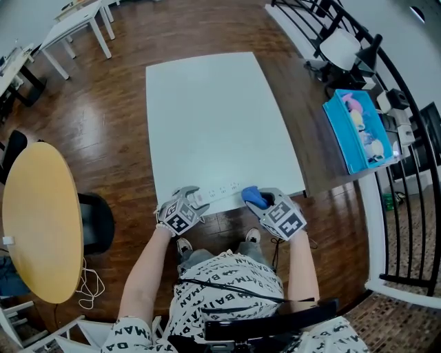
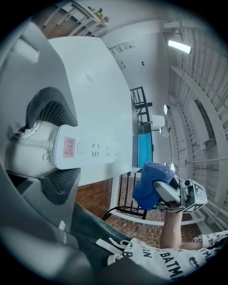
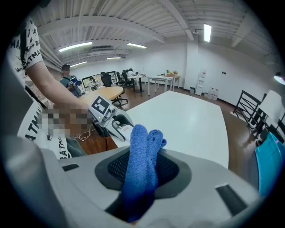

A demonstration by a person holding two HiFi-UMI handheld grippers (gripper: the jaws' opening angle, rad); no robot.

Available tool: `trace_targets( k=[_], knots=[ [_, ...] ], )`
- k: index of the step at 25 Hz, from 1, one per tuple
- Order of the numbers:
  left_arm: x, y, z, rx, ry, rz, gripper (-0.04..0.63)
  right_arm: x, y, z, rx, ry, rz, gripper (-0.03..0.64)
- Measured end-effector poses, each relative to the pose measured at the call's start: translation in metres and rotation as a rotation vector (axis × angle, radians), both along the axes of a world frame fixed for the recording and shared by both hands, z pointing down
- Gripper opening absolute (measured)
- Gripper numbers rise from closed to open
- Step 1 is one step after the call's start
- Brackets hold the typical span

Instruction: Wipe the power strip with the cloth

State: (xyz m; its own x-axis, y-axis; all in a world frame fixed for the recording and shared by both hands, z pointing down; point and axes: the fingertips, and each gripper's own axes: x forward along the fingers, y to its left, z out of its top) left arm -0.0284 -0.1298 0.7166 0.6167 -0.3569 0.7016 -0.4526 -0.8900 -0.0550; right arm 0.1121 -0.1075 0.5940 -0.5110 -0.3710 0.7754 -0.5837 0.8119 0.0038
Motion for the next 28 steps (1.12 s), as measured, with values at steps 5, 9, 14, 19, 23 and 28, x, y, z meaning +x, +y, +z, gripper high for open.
trace_targets(
  k=[5, 9, 14, 19, 23, 28],
  knots=[
    [-0.006, -0.006, -0.003, 0.017, 0.011, -0.069, 0.364, -0.005, -0.007, -0.003, 0.014, -0.002, 0.022, 0.136],
    [-0.011, -0.005, -0.028, 0.045, 0.099, -0.117, 0.362, -0.005, -0.016, -0.008, 0.049, -0.014, 0.065, 0.137],
    [-0.027, -0.013, -0.093, 0.137, 0.278, -0.313, 0.203, -0.001, -0.030, -0.020, 0.117, -0.063, 0.182, 0.137],
    [-0.052, -0.015, -0.134, 0.102, 0.439, -0.554, -0.014, -0.003, -0.029, -0.026, 0.154, -0.096, 0.226, 0.135],
    [-0.053, -0.006, -0.145, 0.071, 0.453, -0.629, -0.014, -0.004, -0.022, -0.023, 0.154, -0.101, 0.224, 0.135],
    [-0.045, 0.006, -0.153, 0.071, 0.476, -0.656, -0.014, -0.006, -0.015, -0.021, 0.154, -0.120, 0.234, 0.135]
  ],
)
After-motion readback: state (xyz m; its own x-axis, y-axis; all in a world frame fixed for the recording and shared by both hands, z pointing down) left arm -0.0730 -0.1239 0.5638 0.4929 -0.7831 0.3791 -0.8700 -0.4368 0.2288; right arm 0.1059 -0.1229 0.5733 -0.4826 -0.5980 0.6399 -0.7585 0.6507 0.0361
